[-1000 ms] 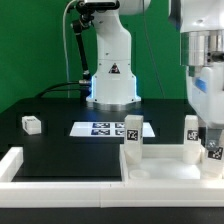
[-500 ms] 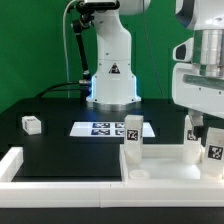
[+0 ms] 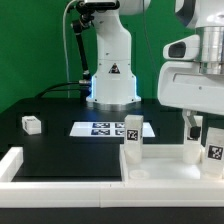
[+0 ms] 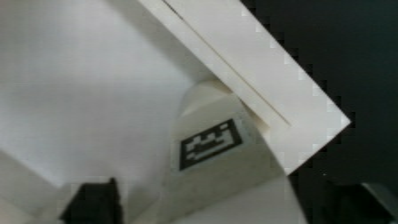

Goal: Assemble square table

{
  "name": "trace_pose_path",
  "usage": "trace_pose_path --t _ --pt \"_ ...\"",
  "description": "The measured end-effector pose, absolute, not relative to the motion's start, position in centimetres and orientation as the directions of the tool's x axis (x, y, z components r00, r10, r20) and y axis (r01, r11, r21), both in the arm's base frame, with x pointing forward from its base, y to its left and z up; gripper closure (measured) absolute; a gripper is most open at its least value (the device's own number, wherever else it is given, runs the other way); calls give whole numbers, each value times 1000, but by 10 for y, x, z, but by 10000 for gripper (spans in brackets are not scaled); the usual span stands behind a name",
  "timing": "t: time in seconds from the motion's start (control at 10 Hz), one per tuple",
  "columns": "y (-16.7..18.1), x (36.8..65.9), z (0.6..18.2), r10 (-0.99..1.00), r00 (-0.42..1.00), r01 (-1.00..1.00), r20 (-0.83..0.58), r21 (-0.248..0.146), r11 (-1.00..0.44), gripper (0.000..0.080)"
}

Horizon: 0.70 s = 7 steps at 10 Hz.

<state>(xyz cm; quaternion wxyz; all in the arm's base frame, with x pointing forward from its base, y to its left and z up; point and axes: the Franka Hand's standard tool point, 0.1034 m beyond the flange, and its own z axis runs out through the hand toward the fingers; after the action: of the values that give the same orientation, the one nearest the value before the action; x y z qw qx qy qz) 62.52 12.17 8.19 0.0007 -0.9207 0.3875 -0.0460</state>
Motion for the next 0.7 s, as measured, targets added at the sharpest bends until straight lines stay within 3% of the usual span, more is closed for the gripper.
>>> trace_pose_path --t 0.2,0.6,0.7 --pt "122 625 82 -793 604 -792 78 -47 -608 513" --pt "121 625 81 -928 368 -926 59 -67 -371 511" --pt "117 626 80 -967 252 -964 29 -81 -253 511"
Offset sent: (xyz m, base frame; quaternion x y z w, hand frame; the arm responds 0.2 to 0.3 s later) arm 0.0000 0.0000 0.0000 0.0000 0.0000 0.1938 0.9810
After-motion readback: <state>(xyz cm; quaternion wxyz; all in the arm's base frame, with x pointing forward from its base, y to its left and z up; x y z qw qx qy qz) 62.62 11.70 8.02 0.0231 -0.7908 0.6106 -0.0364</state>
